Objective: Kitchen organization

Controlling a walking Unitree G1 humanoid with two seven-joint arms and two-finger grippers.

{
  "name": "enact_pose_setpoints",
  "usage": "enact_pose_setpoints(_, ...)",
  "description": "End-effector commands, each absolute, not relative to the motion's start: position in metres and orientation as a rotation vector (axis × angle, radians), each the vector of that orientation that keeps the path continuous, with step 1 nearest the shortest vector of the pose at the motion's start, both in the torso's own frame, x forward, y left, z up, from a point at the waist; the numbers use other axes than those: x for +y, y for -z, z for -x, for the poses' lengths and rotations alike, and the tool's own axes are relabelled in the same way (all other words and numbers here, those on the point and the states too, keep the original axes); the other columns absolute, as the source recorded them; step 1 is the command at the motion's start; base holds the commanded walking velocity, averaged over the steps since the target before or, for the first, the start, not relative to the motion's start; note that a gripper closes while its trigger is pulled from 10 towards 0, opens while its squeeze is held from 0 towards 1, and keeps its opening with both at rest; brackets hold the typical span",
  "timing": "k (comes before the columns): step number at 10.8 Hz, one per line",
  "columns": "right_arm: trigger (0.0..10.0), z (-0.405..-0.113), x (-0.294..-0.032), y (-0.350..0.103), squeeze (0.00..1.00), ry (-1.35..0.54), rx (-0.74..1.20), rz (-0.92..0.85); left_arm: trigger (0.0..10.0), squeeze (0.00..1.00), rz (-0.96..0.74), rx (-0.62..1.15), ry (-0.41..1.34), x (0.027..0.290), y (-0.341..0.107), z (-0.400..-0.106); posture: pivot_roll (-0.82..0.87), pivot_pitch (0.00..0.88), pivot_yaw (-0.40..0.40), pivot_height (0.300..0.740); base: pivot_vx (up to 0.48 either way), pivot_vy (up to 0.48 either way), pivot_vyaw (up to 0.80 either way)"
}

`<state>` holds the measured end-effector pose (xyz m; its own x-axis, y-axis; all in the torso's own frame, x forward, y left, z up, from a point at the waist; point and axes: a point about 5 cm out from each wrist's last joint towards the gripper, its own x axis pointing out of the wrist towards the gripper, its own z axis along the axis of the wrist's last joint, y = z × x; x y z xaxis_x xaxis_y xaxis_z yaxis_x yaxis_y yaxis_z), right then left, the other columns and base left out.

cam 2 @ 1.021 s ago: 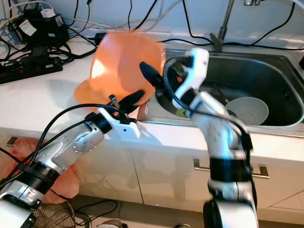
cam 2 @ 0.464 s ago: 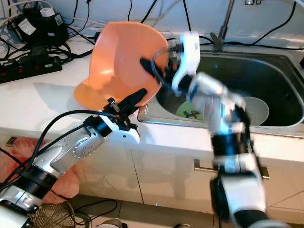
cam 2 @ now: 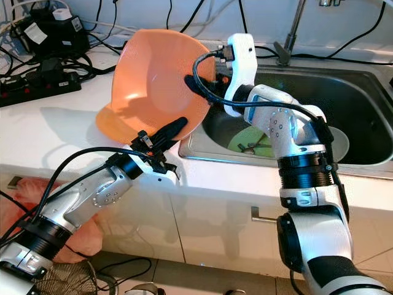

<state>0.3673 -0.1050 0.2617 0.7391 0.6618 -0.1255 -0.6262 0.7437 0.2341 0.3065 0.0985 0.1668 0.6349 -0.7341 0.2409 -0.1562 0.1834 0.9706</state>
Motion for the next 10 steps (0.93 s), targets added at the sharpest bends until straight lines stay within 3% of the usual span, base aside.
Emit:
enact_pose_setpoints(1,0.0,-0.3682,-0.1056,-0.2642,0.0,-0.705,0.231,-0.185,4.8,0.0,-1.335,-0.925,0.452,0.0915,-0.1789,-0.3028,0.13,0.041,0.018,0.74,0.0,0.0,0.0)
enact_pose_setpoints(3,0.0,-0.368,-0.1076,-0.2627,0.0,-0.701,0.247,-0.184,6.6,0.0,-1.333,-0.931,0.451,0.09,-0.1799,-0.3027,0.13,0.041,0.019,0.74,0.0,0.0,0.0)
enact_pose_setpoints(6,0.0,-0.367,-0.1082,-0.2603,0.0,-0.693,0.256,-0.181,7.5,0.0,-1.323,-0.933,0.448,0.0896,-0.1811,-0.303,0.13,0.041,0.021,0.74,0.0,0.0,0.0)
enact_pose_setpoints(8,0.0,-0.3678,-0.1094,-0.2601,0.0,-0.683,0.252,-0.184,10.0,0.0,-1.297,-0.917,0.46,0.0904,-0.1811,-0.304,0.13,0.041,0.022,0.74,0.0,0.0,0.0)
enact_pose_setpoints(9,0.0,-0.368,-0.1102,-0.2593,0.0,-0.678,0.253,-0.187,10.0,0.25,-1.282,-0.919,0.463,0.09,-0.1825,-0.3037,0.13,0.041,0.022,0.74,0.0,0.0,0.0)
enact_pose_setpoints(10,0.0,-0.368,-0.1108,-0.2574,0.0,-0.671,0.253,-0.189,10.0,1.0,-1.263,-0.915,0.473,0.0899,-0.1825,-0.3034,0.13,0.041,0.022,0.74,0.0,0.0,0.0)
